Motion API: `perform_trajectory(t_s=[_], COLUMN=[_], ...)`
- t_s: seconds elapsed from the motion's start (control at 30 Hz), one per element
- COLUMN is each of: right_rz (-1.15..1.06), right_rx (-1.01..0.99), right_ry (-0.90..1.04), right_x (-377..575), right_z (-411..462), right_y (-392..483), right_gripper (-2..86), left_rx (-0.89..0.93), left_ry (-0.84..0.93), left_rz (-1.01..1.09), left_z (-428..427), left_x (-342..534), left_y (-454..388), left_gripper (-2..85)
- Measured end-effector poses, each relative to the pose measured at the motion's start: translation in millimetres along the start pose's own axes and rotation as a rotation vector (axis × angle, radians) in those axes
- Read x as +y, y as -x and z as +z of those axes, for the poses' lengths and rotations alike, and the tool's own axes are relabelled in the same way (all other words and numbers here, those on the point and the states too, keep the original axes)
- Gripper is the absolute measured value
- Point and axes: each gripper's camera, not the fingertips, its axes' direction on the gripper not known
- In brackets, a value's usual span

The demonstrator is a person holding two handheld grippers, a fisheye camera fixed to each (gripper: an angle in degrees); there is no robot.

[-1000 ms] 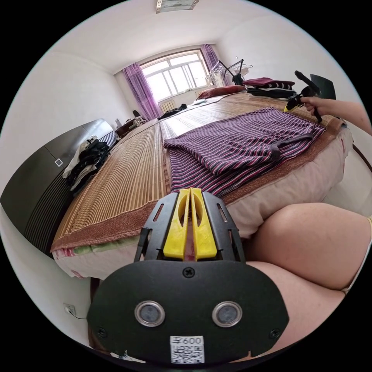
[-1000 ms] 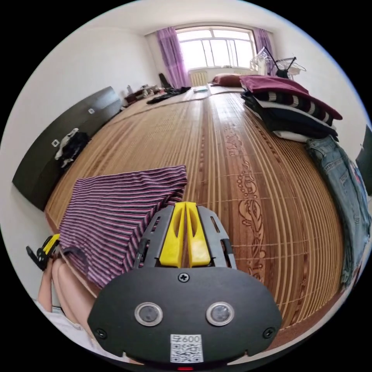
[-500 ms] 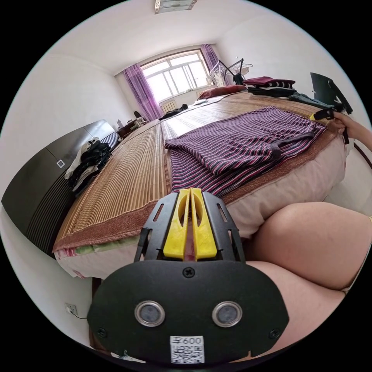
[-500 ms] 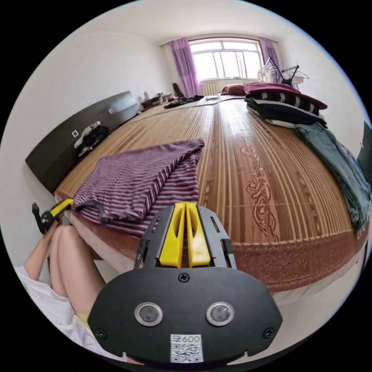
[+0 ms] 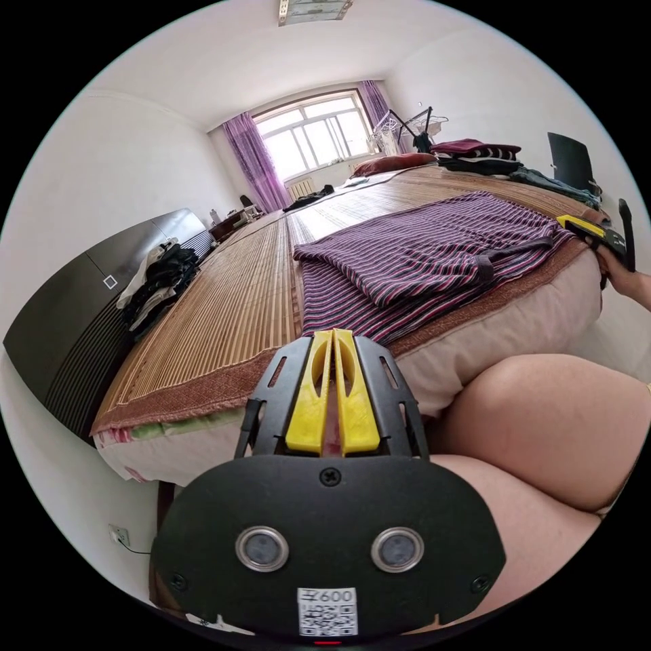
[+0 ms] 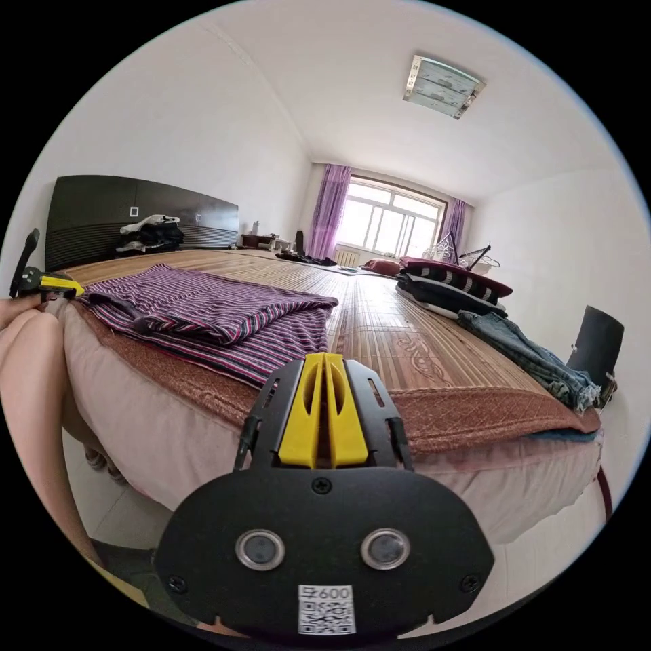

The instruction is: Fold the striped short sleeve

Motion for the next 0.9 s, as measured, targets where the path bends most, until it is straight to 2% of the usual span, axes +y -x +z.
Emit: perform_trajectory(t_s=[0.9], right_rz=[0.055], right_rx=[0.022], right_ry=[-0.032], right_x=[-29.9], right_z=[-95.5], right_y=[-27.4], right_gripper=[-0.9], left_rx=[-0.093], left_ry=[-0.018], left_rz=[-0.049], left_z=[47.5], left_x=[0.7], left_y=[64.8], left_gripper=[1.0])
